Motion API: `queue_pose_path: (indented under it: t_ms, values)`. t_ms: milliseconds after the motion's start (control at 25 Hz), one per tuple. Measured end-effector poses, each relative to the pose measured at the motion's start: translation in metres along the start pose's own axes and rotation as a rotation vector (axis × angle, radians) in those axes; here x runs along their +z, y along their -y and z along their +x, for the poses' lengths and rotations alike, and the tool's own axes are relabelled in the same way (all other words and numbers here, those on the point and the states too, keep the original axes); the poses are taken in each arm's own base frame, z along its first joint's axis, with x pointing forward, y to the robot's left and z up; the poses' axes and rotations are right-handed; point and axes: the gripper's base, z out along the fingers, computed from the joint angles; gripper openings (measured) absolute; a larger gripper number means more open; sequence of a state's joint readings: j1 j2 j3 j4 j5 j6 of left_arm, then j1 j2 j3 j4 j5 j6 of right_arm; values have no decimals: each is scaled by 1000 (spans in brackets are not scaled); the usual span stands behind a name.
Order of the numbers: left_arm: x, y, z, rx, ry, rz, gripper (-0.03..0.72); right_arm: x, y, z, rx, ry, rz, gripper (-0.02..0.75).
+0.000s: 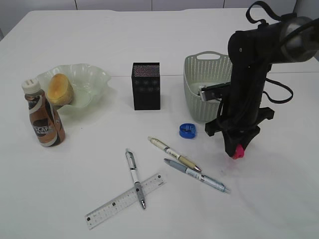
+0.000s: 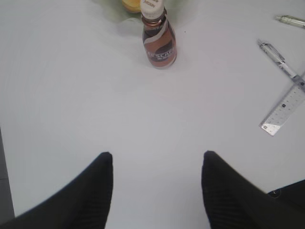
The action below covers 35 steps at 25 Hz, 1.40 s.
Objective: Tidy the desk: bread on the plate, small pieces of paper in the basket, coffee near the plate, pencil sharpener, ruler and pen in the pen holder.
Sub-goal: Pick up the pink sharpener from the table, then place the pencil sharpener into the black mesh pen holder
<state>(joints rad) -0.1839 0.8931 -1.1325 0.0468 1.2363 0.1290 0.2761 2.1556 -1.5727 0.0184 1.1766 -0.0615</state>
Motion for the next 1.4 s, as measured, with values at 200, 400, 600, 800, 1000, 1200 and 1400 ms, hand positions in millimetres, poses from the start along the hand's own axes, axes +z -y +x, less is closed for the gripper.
queue_pose_path:
  t_ms: [200,400,600,800,1000,1200,1400]
  values:
    - [0,1,0,4,0,3,434,-12,-6,-3,31,22,-61,151]
    - [0,1,0,4,-2,3,434,-38,-19,-14,43,116,-127,150]
    - [0,1,0,2,-2,3,434,-71,-58,-27,-48,227,-140,150]
    - [0,1,0,1,0,3,434,-115,-86,-35,-121,373,-151,149]
    - [0,0,-3,0,29,-1,434,-144,-88,-52,-123,569,-151,149]
    - [0,0,-3,0,38,-2,434,-139,-89,-75,-106,724,-155,149]
    - [0,0,-5,0,53,-4,434,-120,-89,-96,-89,817,-152,149]
